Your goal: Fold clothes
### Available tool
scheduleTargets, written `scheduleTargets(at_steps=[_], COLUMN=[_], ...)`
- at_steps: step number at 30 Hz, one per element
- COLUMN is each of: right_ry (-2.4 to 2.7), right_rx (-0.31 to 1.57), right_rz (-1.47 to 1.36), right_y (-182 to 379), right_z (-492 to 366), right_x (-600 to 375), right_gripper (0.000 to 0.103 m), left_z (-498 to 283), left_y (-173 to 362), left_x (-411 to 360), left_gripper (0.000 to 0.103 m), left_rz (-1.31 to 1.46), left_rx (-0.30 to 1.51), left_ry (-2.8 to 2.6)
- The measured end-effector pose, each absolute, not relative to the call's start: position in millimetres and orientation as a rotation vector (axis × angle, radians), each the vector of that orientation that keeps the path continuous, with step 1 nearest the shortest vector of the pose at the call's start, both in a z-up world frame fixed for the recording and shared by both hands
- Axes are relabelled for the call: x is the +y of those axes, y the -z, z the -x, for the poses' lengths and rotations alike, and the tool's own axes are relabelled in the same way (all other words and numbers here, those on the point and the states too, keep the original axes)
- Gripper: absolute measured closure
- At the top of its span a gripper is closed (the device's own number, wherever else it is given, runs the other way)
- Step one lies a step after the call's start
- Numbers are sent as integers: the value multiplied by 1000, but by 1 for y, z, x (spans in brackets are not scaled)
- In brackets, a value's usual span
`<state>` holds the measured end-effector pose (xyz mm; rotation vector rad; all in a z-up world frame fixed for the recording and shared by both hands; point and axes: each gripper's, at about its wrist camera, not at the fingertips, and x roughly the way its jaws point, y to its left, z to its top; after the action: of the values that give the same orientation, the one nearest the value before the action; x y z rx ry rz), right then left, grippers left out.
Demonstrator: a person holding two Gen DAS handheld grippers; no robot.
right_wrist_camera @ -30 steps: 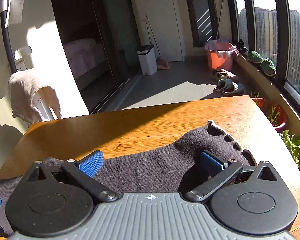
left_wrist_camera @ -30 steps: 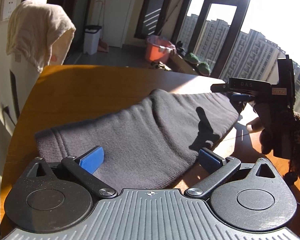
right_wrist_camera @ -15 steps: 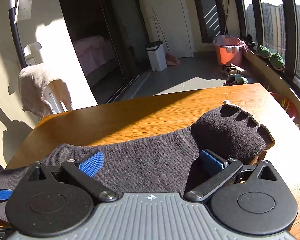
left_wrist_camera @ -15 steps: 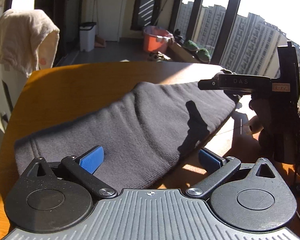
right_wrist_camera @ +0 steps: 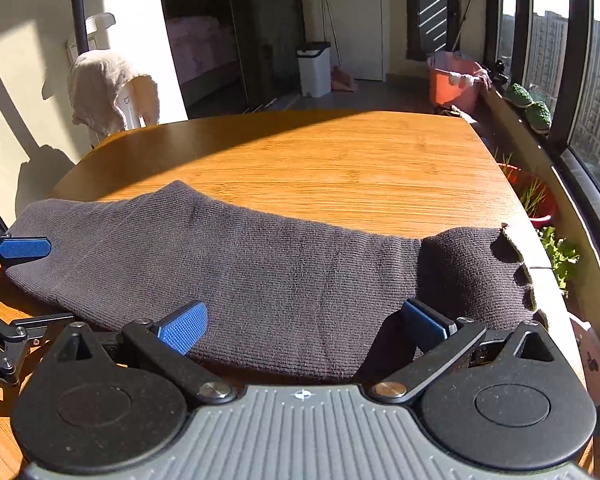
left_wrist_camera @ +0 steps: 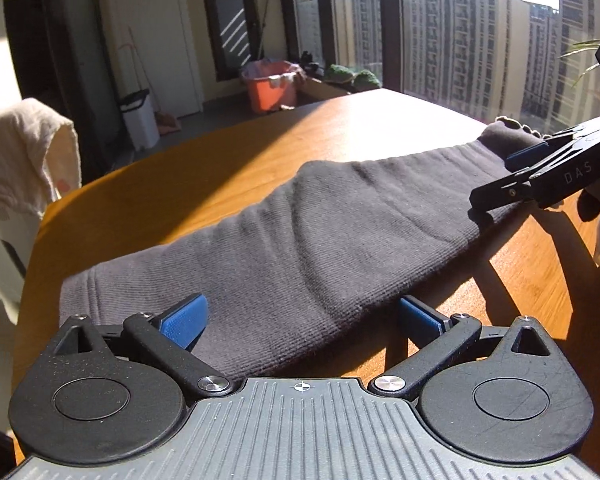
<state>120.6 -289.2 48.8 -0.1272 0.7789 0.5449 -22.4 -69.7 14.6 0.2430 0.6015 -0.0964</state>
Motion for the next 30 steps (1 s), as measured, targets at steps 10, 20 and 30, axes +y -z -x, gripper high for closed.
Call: scheduleTargets(at_steps=[10,20,30], right_ry=[-1077,-913,-655], right_rx=[622,573,569], right_rz=[406,492,302], right_y=[-66,-79,-106], right_z=[-57,-83,-80], right_x=[-182,-172,-288], right_gripper=[33,101,97], left_z=[83,85,39], left_y=[-39,-11,6], left_x=[-45,-41,-56], left_gripper=[9,12,22], left_rz=[-625,-766,-841], left_rx=[453,482,467], left_ry=[-10,5,68])
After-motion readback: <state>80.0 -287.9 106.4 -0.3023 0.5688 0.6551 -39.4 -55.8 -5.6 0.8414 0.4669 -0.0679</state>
